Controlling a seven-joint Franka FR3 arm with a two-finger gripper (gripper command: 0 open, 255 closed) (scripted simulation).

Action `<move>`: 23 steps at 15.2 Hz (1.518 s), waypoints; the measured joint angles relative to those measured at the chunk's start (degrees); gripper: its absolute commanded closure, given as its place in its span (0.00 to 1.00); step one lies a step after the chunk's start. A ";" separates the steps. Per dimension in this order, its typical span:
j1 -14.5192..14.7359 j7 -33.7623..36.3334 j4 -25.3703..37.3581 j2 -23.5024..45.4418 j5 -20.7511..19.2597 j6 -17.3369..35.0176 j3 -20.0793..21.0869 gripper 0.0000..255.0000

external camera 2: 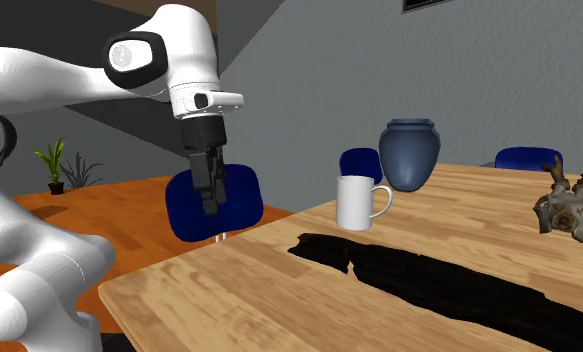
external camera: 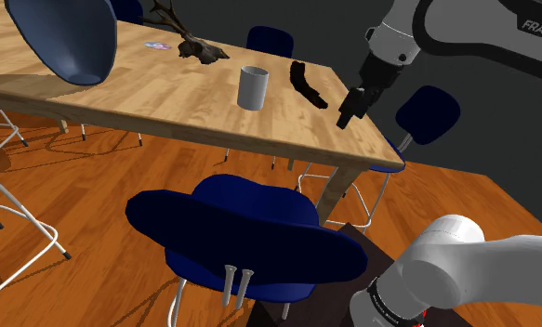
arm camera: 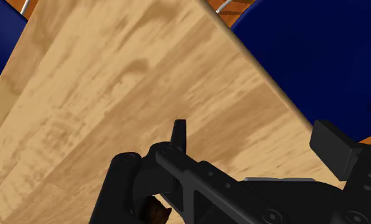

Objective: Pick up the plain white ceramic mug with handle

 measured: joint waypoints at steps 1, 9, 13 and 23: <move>0.00 0.00 0.00 0.00 0.00 0.00 0.00 0.00; 0.94 2.09 13.44 16.05 1.51 1.35 2.77 0.00; 1.36 3.35 22.37 25.38 1.74 1.10 4.37 0.00; 3.64 7.03 54.43 51.40 -0.38 -6.84 8.33 0.00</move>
